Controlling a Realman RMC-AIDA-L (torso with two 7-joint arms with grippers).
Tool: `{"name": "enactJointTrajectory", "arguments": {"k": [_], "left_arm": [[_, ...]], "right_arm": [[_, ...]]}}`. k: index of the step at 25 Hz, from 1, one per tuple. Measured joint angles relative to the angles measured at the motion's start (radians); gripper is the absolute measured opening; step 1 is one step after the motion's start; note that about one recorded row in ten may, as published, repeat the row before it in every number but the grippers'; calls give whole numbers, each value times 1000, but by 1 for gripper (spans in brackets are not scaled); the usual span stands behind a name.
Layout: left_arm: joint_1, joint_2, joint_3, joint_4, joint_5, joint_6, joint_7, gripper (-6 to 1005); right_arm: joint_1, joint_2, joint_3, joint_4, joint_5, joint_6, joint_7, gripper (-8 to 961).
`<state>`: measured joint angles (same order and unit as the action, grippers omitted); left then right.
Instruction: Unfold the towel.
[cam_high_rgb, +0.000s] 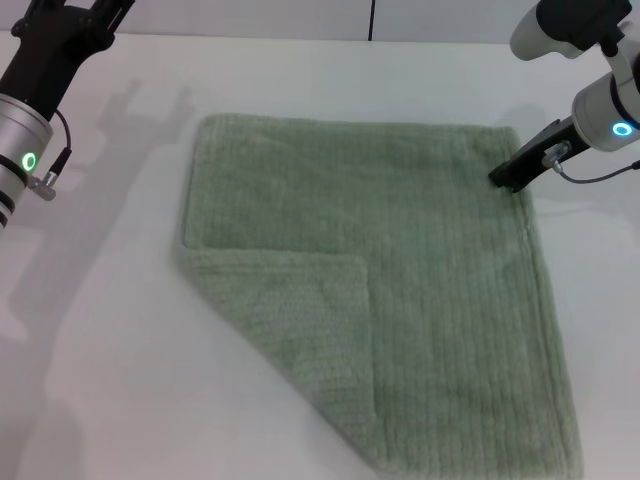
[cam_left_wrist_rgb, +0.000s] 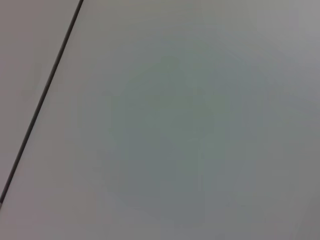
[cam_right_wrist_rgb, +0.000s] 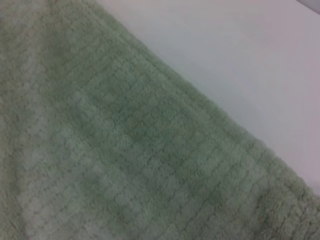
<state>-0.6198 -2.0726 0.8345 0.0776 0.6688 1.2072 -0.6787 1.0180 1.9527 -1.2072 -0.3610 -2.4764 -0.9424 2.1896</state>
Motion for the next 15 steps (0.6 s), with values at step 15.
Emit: {"name": "enactJointTrajectory", "arguments": {"k": [15], "left_arm": [[81,27,313,260,1,-48,-345,797]], "right_arm": [[0,0,0,13,2,13,-3,-1]]}}
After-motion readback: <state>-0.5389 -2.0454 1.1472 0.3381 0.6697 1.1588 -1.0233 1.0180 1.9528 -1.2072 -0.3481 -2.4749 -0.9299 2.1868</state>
